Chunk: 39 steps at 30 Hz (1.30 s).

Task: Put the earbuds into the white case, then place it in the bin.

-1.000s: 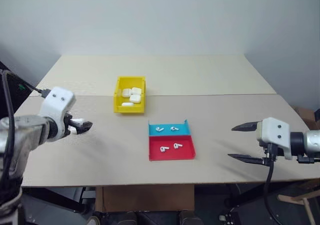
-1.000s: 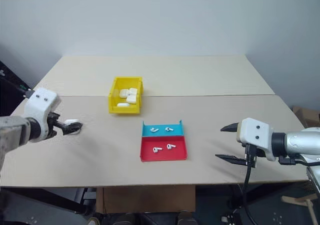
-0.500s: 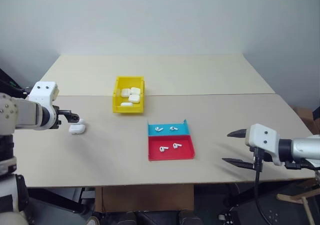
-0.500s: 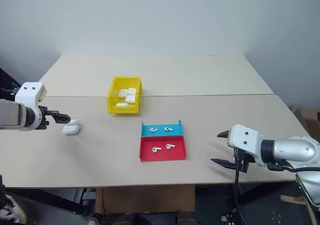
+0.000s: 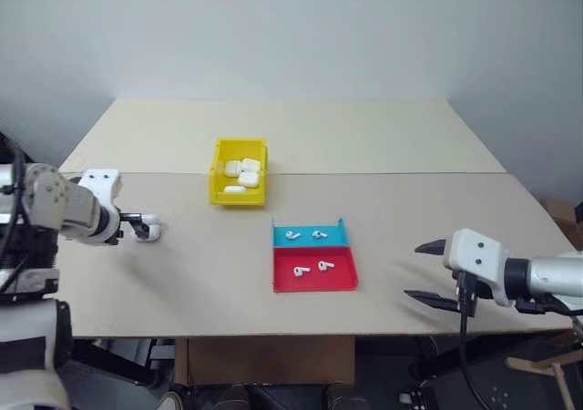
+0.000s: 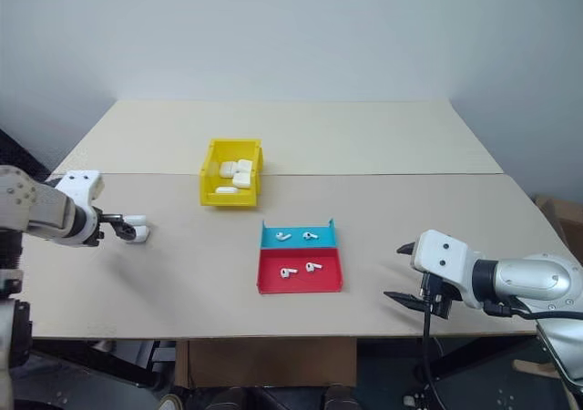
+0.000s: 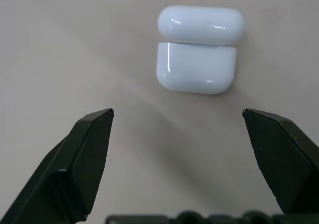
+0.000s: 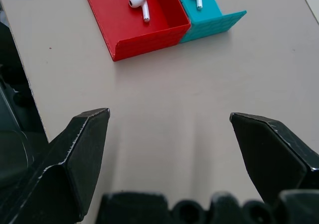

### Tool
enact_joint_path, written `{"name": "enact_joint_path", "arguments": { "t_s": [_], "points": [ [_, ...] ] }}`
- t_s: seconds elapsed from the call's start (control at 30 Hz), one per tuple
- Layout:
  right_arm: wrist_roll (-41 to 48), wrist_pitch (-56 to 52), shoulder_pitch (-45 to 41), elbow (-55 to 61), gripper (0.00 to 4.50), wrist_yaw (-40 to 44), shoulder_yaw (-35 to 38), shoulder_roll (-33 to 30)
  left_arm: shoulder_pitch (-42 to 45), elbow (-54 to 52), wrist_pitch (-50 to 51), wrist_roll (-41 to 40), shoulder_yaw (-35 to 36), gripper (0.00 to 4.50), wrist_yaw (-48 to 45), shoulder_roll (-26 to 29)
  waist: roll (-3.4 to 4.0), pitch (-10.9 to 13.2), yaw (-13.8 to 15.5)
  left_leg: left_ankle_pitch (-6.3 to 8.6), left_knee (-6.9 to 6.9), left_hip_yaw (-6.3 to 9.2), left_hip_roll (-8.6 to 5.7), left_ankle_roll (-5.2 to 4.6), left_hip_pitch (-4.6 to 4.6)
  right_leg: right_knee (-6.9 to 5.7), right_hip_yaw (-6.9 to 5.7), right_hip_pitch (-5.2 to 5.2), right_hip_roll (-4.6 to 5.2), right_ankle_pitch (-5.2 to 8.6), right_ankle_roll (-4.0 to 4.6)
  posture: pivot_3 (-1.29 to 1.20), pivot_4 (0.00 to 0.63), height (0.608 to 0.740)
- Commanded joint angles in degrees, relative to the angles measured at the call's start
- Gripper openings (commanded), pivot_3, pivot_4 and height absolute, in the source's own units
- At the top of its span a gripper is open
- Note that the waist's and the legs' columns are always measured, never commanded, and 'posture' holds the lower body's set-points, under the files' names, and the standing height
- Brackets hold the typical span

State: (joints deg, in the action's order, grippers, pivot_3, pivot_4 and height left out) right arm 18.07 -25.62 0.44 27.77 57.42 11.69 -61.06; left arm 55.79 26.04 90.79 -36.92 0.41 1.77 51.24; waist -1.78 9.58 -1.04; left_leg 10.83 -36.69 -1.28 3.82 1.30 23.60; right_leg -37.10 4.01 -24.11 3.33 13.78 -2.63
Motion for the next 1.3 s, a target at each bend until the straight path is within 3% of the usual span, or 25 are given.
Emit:
{"name": "enact_joint_path", "arguments": {
  "t_s": [0.03, 0.53, 1.03, 1.17, 1.23, 1.3],
  "points": [
    [0.17, -1.10, 0.05, 1.86, 4.48, -0.71, 1.53, -0.07, 2.94, 4.32, -4.18, 5.67, -3.11, 4.50, -4.88, -0.20, 0.00, 0.00, -0.03, 0.00, 0.00, 0.00, 0.00, 0.00, 0.03, 0.01, 0.00, -0.03, 0.00, 0.00, 0.00, 0.00, 0.150, 0.740],
    [-0.02, -3.45, 1.44, 3.21, 4.48, -2.12, 2.85, -0.23, 8.80, 19.74, -14.08, 19.58, -7.43, 4.50, -16.91, -6.41, -0.01, 0.00, 0.04, 0.00, -0.04, 0.02, 0.00, 0.00, 0.14, 0.01, -0.02, -0.06, 0.00, 0.00, -0.01, 0.00, 0.150, 0.740],
    [-0.10, -4.10, 2.22, 3.74, 4.48, -3.43, 2.83, -0.18, 9.47, 25.18, -18.52, 26.84, -8.08, 4.50, -23.28, -9.24, 0.00, 0.00, 0.19, 0.00, -0.06, 0.02, -0.01, 0.00, 0.14, 0.00, -0.03, -0.04, 0.01, 0.01, -0.04, 0.00, 0.150, 0.740],
    [-0.26, -3.87, 2.31, 3.62, 4.50, -3.44, 2.97, -0.22, 9.31, 26.04, -18.61, 27.70, -6.91, 3.66, -22.97, -10.02, 0.02, -0.02, 0.19, 0.00, -0.08, 0.03, -0.01, 0.00, 0.10, -0.02, -0.03, -0.01, 0.01, 0.04, -0.10, 0.00, 0.150, 0.740],
    [-0.36, -3.98, 2.17, 3.47, 4.50, -3.52, 2.84, -0.27, 9.14, 26.08, -18.65, 28.01, -6.53, 2.96, -22.99, -10.32, 0.03, -0.02, 0.16, 0.00, -0.10, 0.03, -0.01, 0.00, 0.06, -0.02, -0.02, 0.03, 0.01, 0.07, -0.18, 0.00, 0.150, 0.740],
    [-0.49, -3.96, 2.00, 3.42, 4.50, -3.63, 2.63, -0.27, 8.81, 25.69, -18.57, 28.39, -6.63, 2.77, -23.64, -10.44, 0.04, -0.03, 0.11, -0.01, -0.10, 0.03, -0.01, 0.00, 0.03, -0.05, -0.02, 0.03, 0.00, 0.07, -0.17, 0.00, 0.150, 0.740]
  ]
}}
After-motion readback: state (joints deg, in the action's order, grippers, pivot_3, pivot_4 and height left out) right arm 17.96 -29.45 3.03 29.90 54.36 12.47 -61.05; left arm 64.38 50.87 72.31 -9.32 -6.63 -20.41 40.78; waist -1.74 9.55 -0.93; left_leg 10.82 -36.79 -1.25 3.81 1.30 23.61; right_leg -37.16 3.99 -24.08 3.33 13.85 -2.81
